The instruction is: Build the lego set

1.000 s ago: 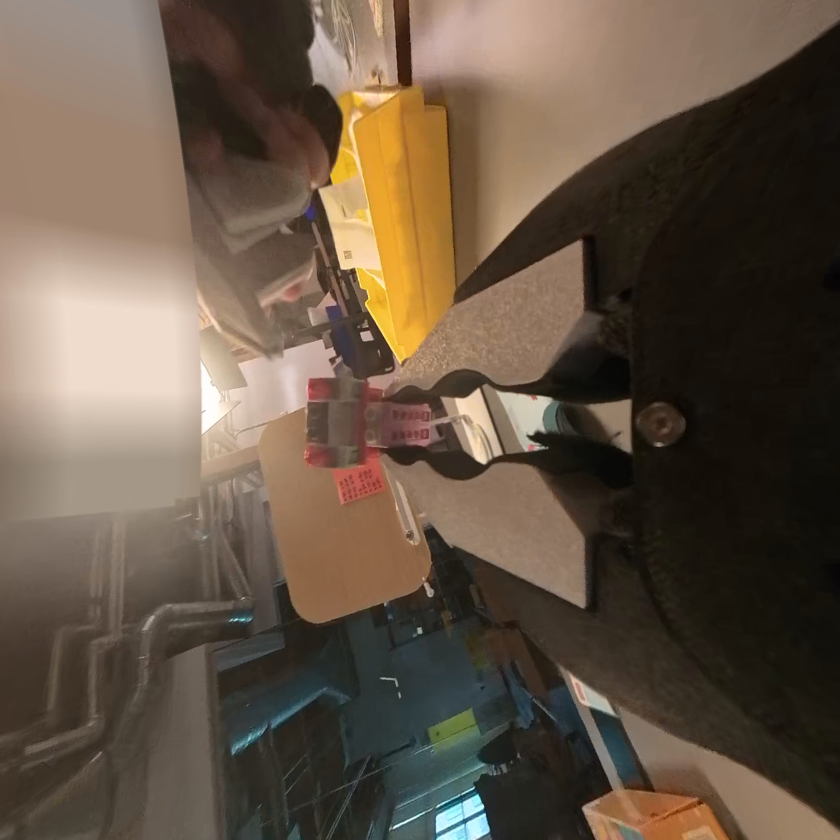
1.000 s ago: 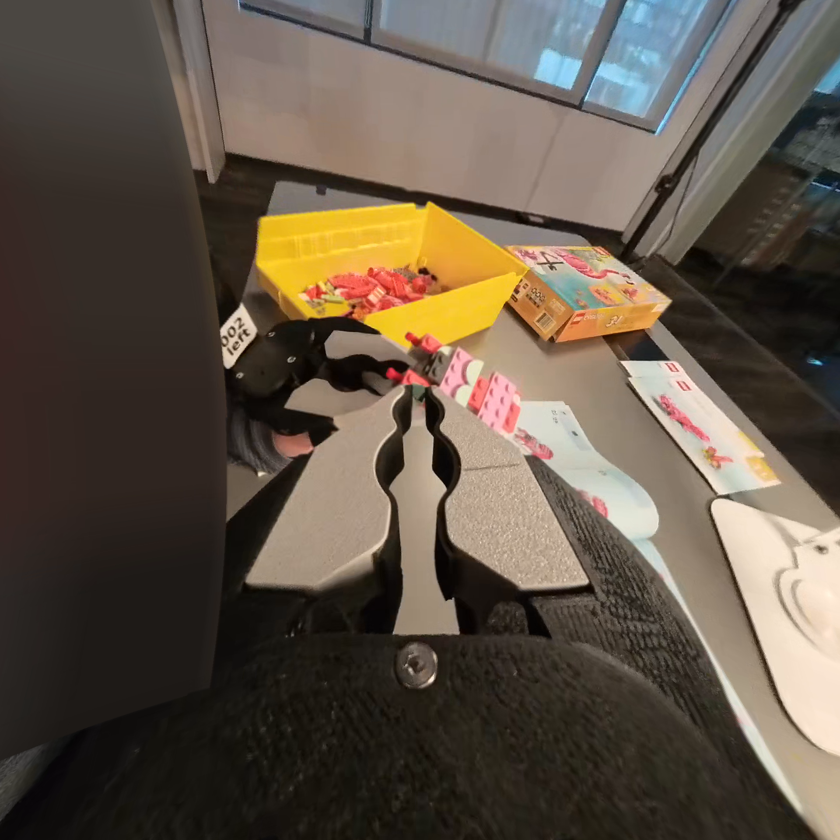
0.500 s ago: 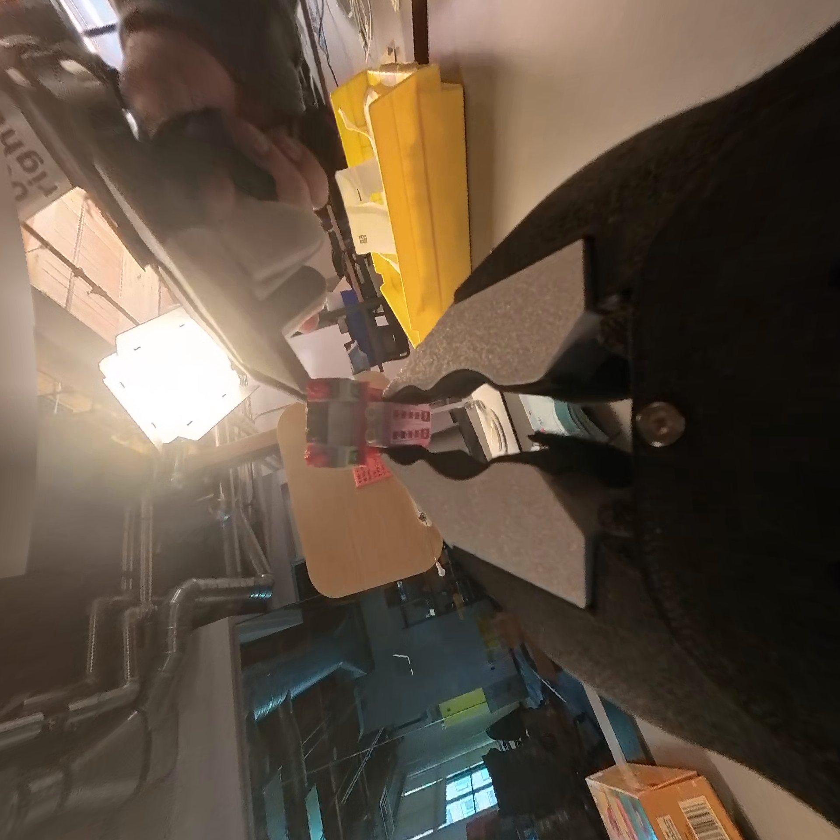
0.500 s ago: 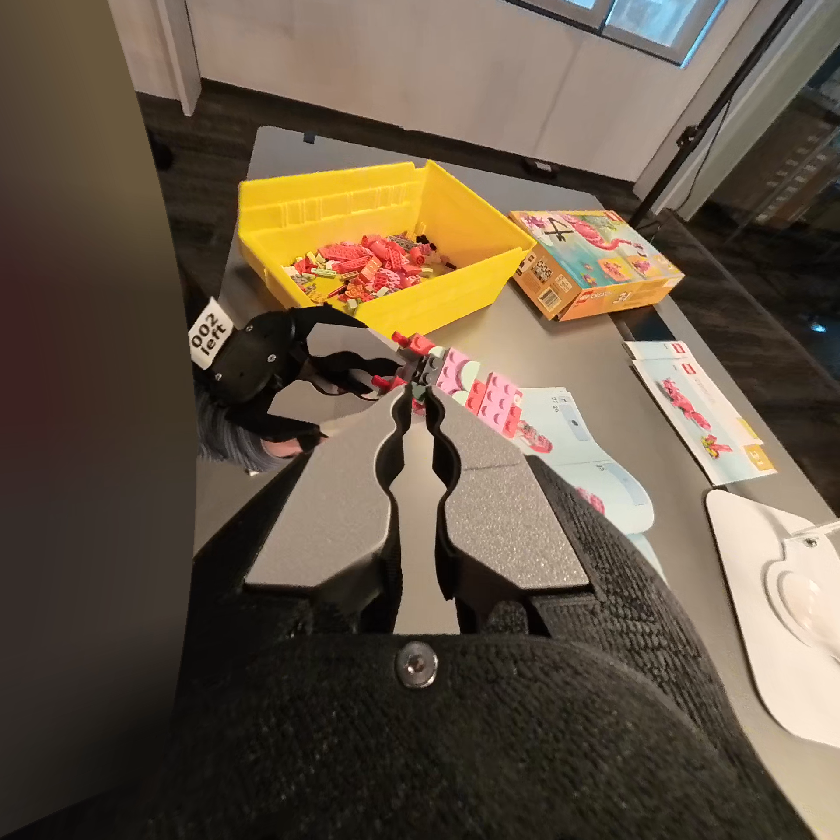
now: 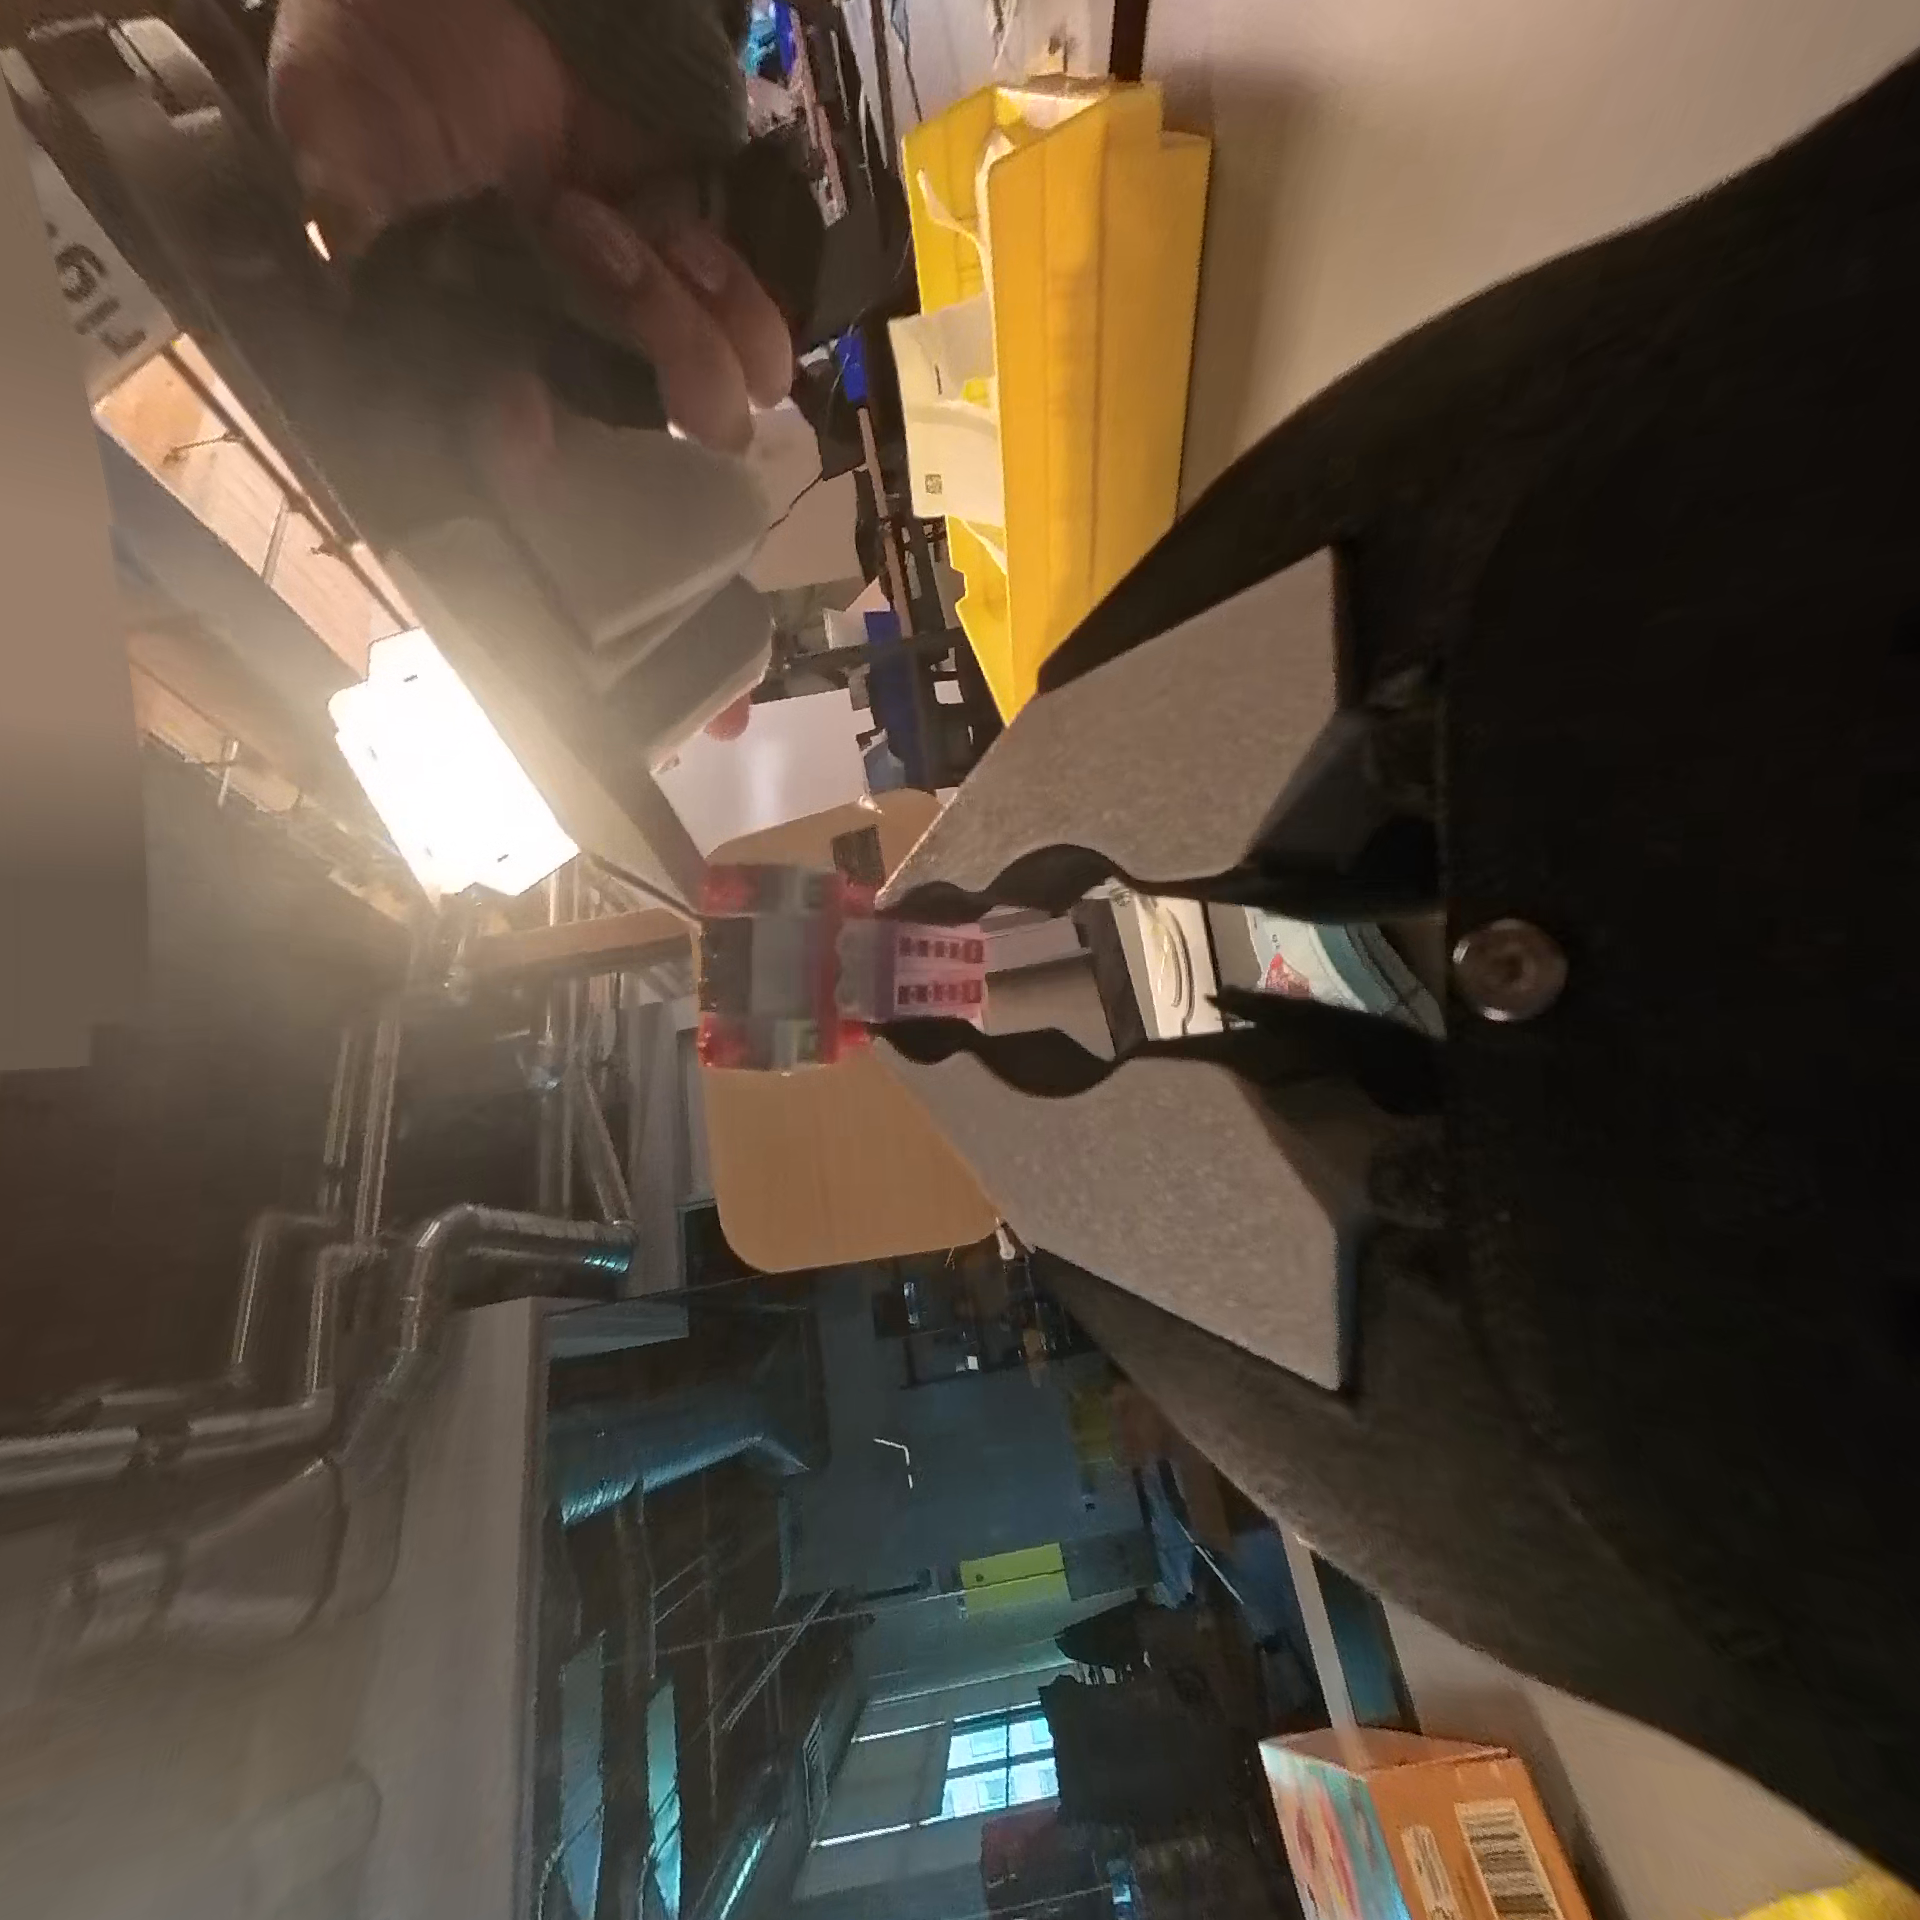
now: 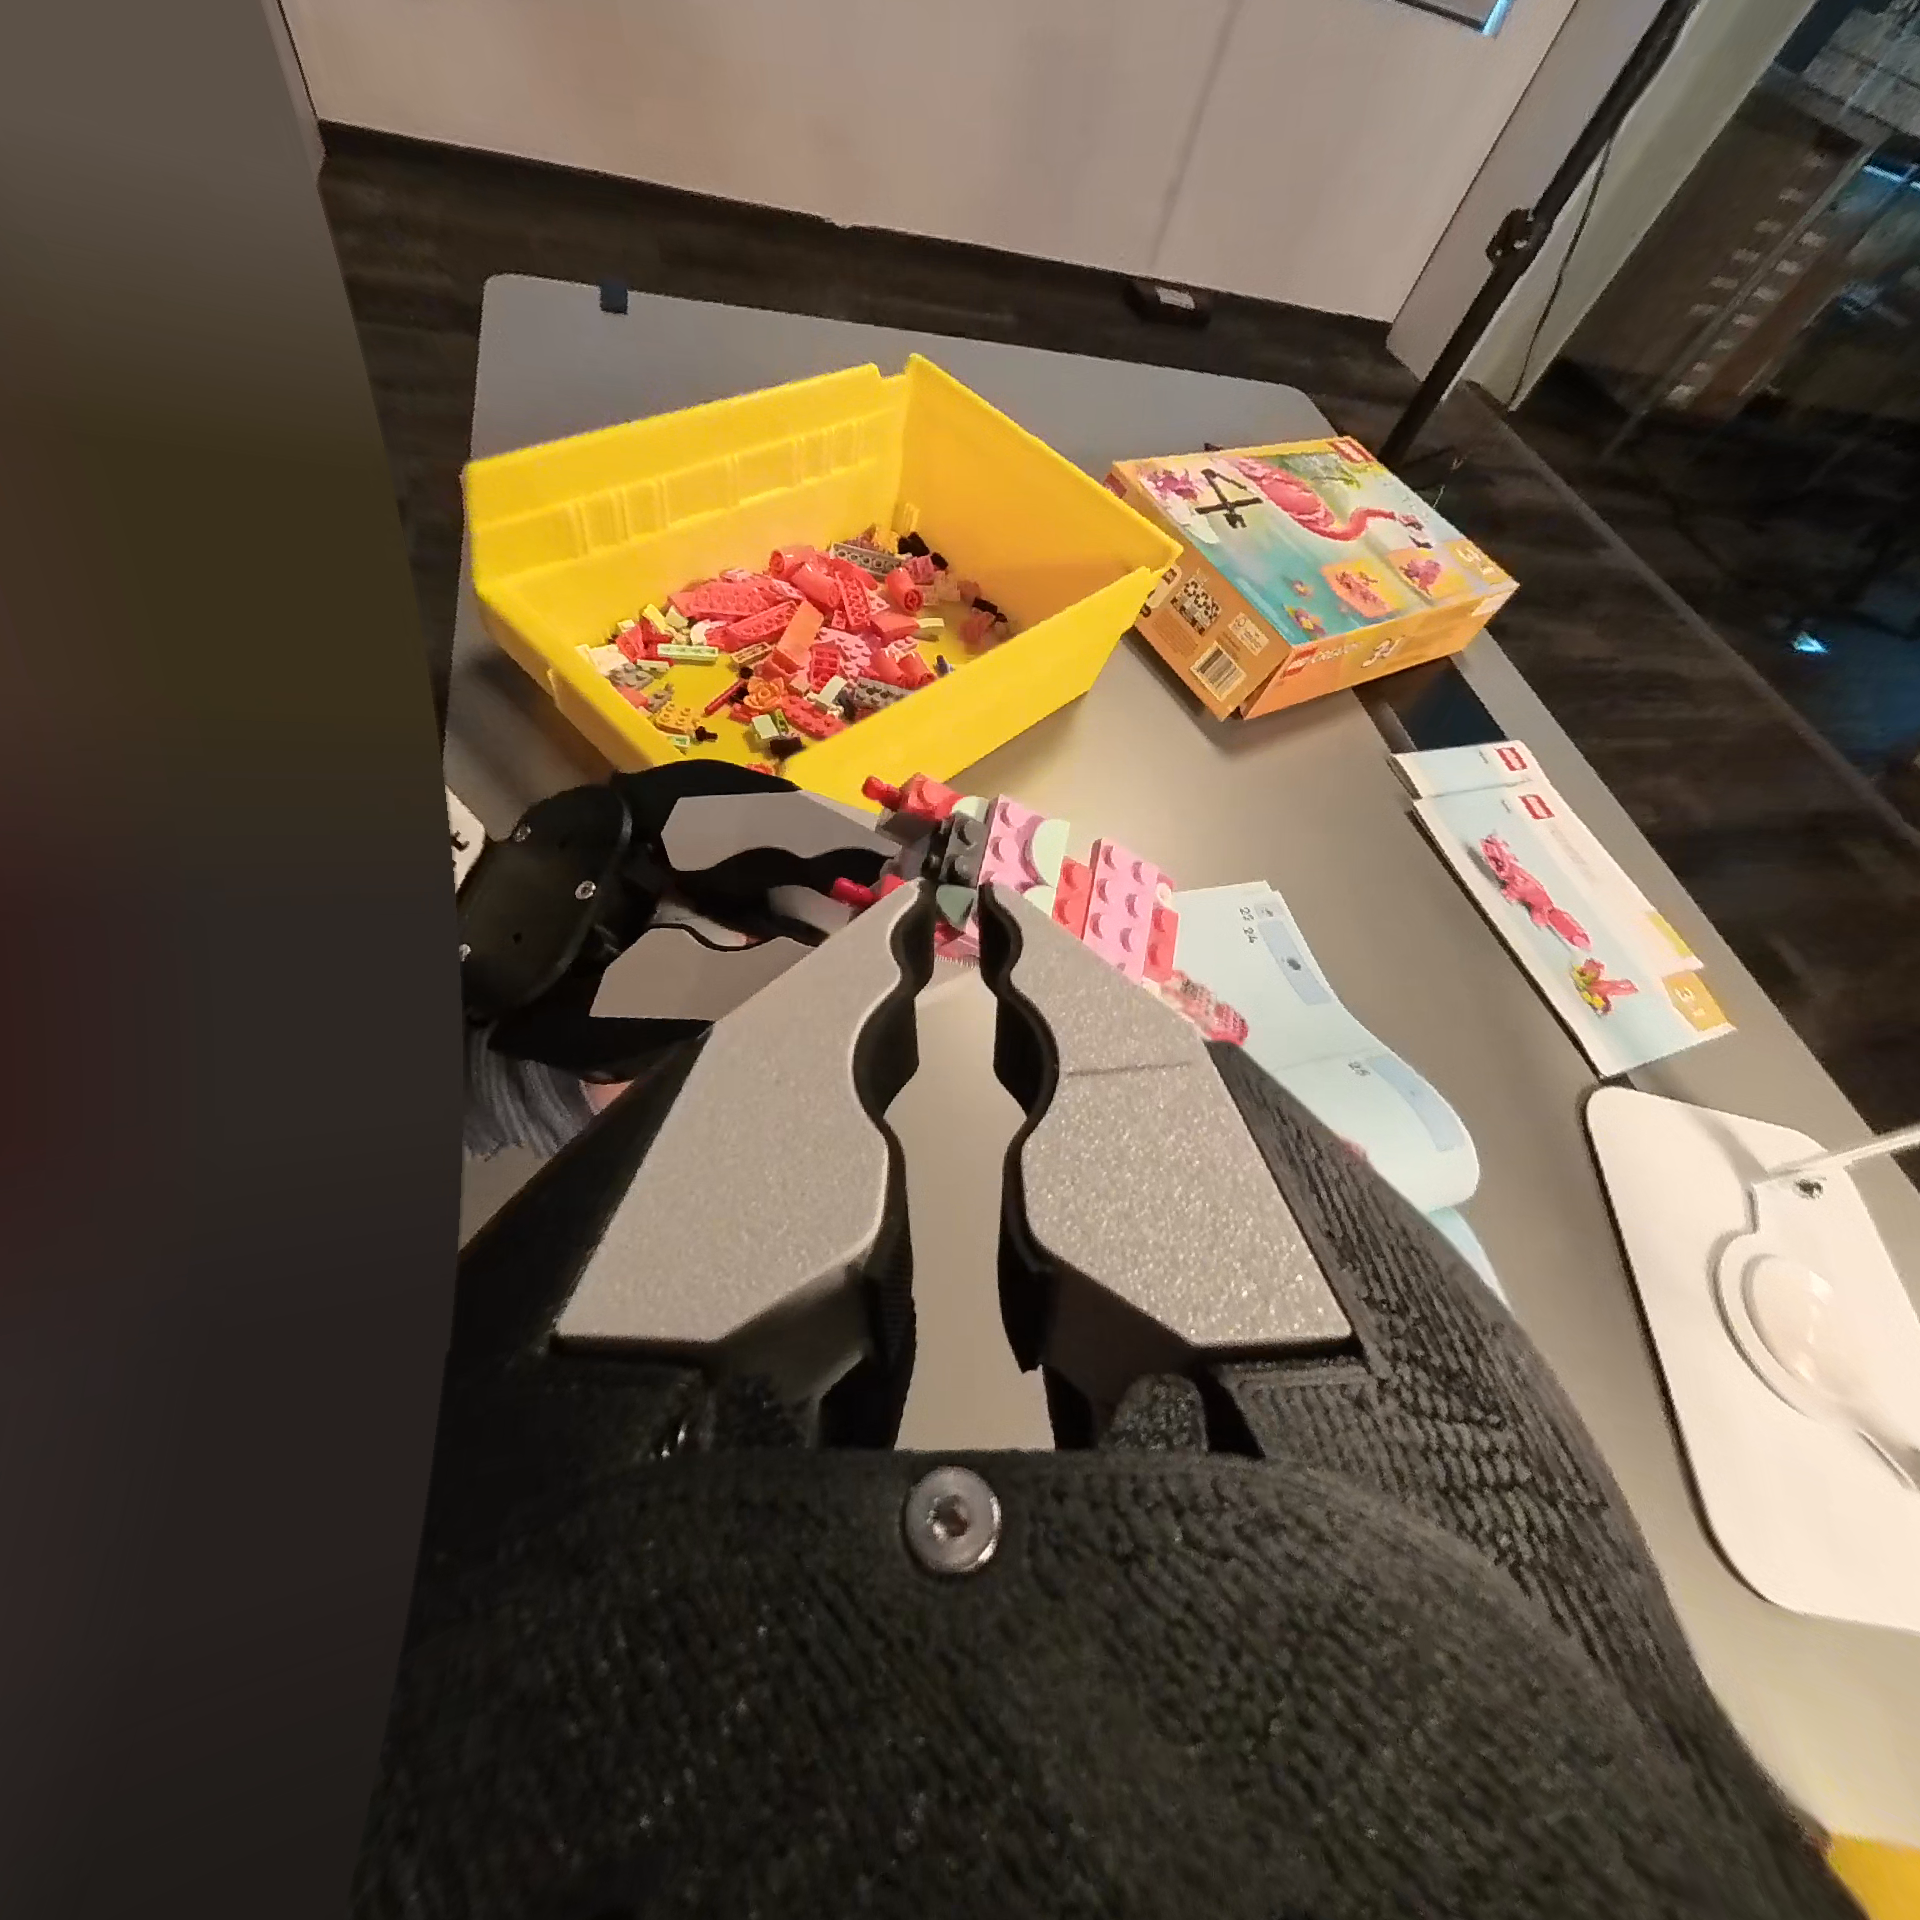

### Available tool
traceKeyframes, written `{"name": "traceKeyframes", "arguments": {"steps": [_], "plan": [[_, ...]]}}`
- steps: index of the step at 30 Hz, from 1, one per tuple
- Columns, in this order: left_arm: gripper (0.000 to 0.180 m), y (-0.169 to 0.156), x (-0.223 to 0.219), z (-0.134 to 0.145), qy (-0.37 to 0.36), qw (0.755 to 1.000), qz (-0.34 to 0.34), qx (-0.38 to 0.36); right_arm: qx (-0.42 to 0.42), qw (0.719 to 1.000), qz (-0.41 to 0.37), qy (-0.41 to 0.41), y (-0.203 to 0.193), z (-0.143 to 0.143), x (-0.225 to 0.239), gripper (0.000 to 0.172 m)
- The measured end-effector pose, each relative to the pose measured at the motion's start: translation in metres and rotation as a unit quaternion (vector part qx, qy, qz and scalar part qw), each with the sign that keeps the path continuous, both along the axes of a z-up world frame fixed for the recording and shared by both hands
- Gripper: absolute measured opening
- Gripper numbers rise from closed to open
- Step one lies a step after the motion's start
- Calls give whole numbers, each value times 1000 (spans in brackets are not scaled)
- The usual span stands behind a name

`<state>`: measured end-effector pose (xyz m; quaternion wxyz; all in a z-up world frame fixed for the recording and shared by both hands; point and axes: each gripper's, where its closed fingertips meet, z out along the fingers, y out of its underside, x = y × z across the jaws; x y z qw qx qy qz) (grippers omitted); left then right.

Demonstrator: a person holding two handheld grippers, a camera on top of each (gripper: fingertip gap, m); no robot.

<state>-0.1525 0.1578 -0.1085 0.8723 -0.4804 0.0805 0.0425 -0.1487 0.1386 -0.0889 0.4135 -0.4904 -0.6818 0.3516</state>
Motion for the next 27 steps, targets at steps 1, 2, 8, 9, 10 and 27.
{"name": "traceKeyframes", "arguments": {"steps": [1, 2, 8, 9, 10, 27], "plan": [[15, -1, -1, 1, -5, 1000, 0, 1, 4, 1000, 0, 1, -1, 1, -1, 6], [15, -1, -3, 1, -9, 1000, 0, 2, 9, 1000, 0, 2, -1, 1, -3, 6], [15, -3, -7, 3, -23, 1000, -3, 5, 20, 1000, 1, 8, -3, 3, -8, 7], [15, -3, -7, 3, -25, 1000, -5, 5, 19, 1000, 1, 10, -2, 3, -8, 7], [15, -3, -7, 3, -27, 1000, -6, 5, 18, 1000, 1, 12, -2, 3, -9, 8], [15, -4, -10, 3, -42, 999, -13, 5, 30, 996, 9, 84, -8, 11, -11, 24]]}}
